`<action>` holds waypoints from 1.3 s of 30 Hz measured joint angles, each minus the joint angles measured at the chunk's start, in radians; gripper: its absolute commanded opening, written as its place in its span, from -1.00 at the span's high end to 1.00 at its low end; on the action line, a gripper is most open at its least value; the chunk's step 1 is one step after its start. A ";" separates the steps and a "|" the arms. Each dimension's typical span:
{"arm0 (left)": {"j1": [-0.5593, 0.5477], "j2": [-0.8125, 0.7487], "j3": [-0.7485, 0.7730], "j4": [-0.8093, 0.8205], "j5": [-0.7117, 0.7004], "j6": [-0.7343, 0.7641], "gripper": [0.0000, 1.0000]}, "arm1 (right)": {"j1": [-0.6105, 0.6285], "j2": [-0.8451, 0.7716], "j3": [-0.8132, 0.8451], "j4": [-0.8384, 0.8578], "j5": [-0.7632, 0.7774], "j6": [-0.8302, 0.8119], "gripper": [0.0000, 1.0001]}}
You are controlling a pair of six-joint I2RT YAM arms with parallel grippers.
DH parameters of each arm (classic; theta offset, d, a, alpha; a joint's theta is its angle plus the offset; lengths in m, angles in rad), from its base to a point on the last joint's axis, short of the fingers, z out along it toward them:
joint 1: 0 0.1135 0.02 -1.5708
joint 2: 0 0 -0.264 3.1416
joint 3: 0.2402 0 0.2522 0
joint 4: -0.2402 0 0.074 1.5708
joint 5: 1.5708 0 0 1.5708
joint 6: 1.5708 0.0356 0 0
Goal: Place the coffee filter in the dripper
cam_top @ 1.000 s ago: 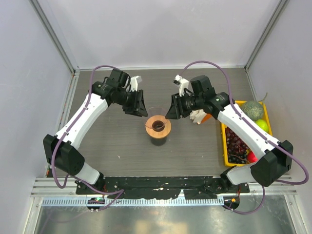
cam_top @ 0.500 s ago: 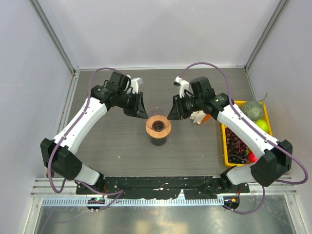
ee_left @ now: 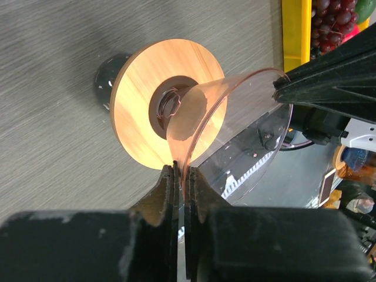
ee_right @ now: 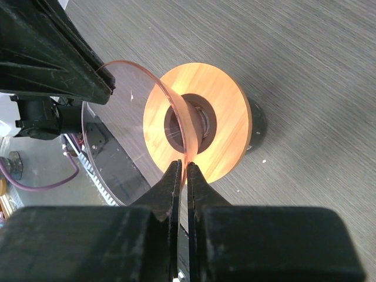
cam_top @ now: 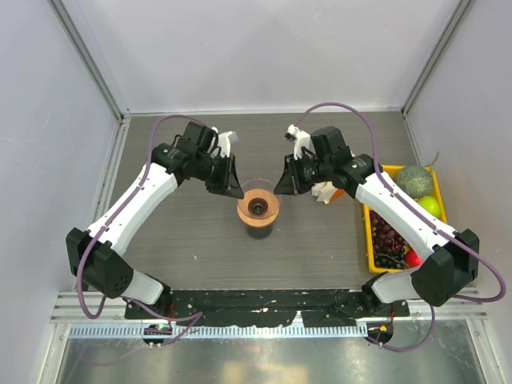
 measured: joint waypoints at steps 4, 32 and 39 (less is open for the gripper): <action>0.002 0.000 -0.002 -0.002 -0.009 -0.007 1.00 | 0.003 0.000 0.000 0.008 0.000 0.012 0.90; 0.006 0.002 -0.020 0.008 -0.034 0.003 1.00 | 0.020 -0.002 -0.023 0.081 0.038 -0.001 0.90; -0.003 -0.001 -0.020 0.011 -0.051 0.018 1.00 | 0.024 -0.039 -0.080 0.153 0.055 -0.028 0.90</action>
